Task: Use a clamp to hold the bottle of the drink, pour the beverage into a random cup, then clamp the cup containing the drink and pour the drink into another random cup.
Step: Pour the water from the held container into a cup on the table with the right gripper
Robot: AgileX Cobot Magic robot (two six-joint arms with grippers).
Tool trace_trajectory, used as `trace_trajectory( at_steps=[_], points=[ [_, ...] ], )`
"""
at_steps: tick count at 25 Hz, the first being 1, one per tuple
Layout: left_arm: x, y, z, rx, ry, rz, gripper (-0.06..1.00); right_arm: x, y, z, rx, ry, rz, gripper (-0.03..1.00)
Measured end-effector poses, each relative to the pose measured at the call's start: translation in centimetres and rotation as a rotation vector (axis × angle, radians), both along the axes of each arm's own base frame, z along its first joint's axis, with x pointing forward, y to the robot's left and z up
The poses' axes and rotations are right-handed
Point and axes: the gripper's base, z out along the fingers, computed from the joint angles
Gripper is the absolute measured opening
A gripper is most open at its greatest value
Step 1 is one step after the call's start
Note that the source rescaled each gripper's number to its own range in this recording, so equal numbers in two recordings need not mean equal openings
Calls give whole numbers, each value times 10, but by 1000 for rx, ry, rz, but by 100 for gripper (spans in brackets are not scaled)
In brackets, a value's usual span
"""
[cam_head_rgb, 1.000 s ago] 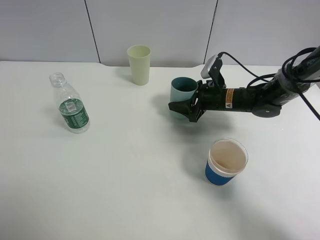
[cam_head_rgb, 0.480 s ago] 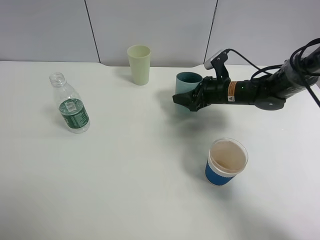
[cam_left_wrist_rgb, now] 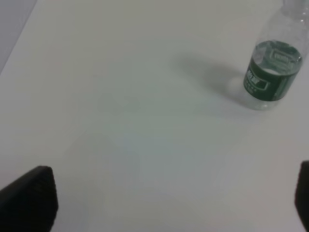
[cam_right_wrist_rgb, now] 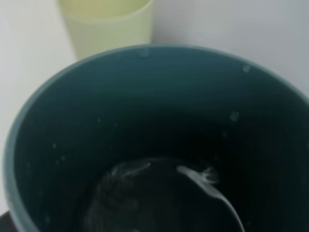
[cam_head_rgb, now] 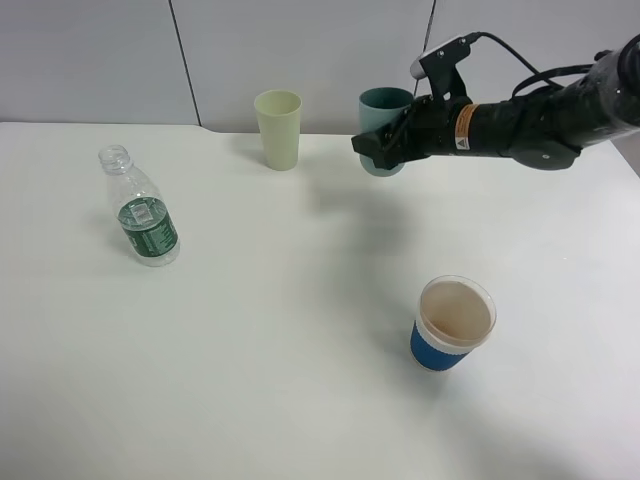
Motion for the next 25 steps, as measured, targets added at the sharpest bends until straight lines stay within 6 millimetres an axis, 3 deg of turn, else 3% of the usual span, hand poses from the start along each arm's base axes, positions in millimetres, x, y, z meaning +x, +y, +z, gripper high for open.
trace_trajectory(
  at_steps=[15, 25],
  points=[
    [0, 0, 0, 0, 0, 0, 100, 37, 45, 64, -109, -112, -133, 1],
    [0, 0, 0, 0, 0, 0, 100, 56, 67, 61, -191, -107, -198, 1]
  ],
)
